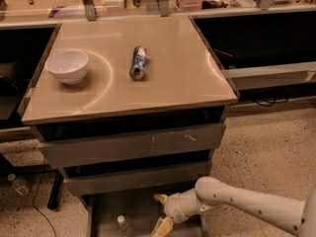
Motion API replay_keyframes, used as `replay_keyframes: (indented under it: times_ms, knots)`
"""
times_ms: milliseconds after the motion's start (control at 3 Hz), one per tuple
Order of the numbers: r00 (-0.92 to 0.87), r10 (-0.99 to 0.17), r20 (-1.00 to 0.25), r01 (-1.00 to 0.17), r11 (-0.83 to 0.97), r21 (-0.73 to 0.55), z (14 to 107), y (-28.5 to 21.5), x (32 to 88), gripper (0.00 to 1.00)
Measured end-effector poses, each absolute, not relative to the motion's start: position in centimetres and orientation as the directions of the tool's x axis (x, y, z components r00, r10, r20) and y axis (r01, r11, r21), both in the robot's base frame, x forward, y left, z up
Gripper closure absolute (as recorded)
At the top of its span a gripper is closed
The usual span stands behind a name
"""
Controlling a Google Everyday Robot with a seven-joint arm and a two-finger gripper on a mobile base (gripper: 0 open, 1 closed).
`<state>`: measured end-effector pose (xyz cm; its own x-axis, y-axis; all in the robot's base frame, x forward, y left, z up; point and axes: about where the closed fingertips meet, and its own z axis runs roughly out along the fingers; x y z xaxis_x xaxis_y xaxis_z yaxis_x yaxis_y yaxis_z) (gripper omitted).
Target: Pick water bottle from bottom drawer and place on counter
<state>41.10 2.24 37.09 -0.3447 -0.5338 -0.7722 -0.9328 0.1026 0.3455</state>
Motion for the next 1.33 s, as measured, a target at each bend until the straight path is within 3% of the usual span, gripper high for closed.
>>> replay_keyframes:
  times_ms: [667,1333]
  knots:
    - [-0.210,-0.384,-0.899,-0.978,0.104,0.184,33.9,8.0,43.4,0.00]
    - [-0.187,-0.364,-0.913,-0.982,0.094,0.164,33.0,9.7,43.1,0.00]
